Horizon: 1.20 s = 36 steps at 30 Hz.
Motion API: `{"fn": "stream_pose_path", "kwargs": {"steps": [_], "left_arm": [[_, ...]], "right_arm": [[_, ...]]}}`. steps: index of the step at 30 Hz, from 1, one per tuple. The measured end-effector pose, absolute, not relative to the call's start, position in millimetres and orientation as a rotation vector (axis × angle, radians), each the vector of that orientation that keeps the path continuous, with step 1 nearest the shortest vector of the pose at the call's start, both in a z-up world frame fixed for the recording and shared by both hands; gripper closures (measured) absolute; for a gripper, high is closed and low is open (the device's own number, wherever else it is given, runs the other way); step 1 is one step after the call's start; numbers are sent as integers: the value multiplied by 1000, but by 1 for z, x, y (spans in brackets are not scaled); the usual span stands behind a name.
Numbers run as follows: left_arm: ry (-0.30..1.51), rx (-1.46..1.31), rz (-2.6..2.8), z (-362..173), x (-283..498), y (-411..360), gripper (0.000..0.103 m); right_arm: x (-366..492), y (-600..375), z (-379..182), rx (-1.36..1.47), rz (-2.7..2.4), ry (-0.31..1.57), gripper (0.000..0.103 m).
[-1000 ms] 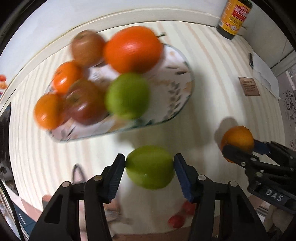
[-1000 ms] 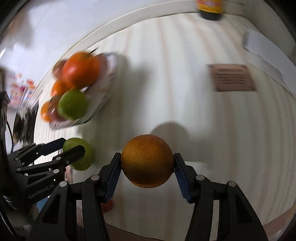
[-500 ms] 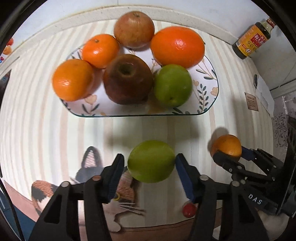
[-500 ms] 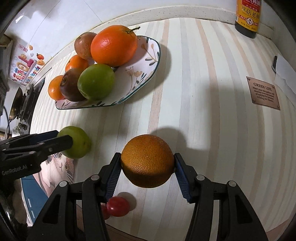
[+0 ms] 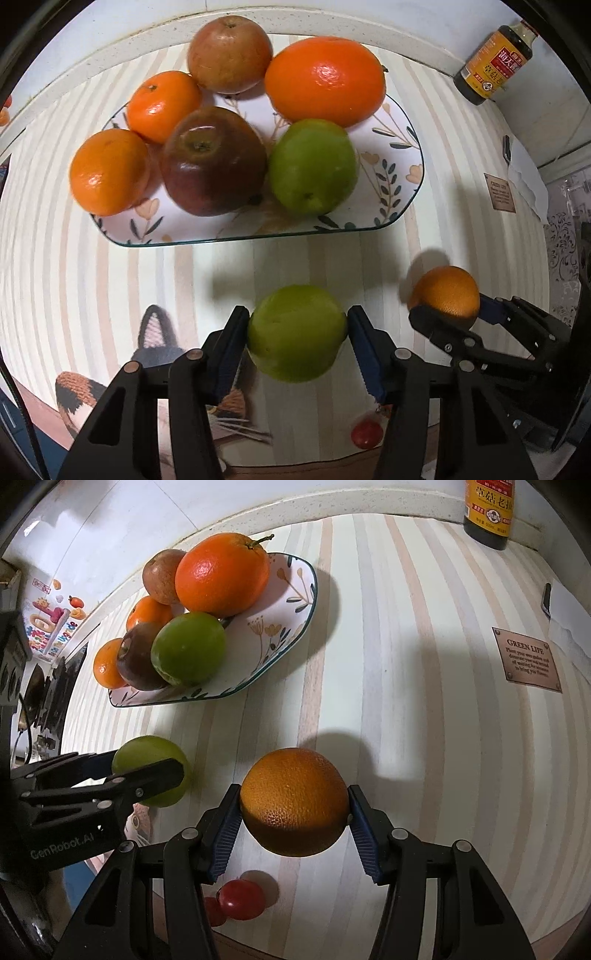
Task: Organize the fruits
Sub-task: 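Carry the orange and green apple onto the plate and open both tools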
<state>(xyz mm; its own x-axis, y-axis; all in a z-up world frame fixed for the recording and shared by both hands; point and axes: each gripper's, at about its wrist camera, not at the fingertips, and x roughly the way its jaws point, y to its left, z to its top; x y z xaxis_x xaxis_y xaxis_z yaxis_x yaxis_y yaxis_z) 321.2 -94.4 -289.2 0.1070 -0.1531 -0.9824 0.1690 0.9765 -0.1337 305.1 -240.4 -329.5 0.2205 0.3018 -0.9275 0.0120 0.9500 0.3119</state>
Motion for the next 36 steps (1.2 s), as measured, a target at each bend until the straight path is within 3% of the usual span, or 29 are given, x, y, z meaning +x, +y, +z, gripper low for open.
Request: {"fn": "stream_pose_path", "kwargs": {"steps": [10, 18, 26, 36], "left_arm": [[1318, -66, -228, -223, 332, -58, 51], [1228, -157, -168, -182, 391, -19, 51], [1336, -179, -58, -221, 464, 35, 51], [1451, -175, -53, -269, 496, 56, 50]], "right_arm": [[321, -244, -307, 359, 236, 1292, 45], [360, -251, -276, 424, 249, 1217, 45], [403, -252, -275, 458, 216, 1204, 45], [417, -243, -298, 423, 162, 1238, 45]]}}
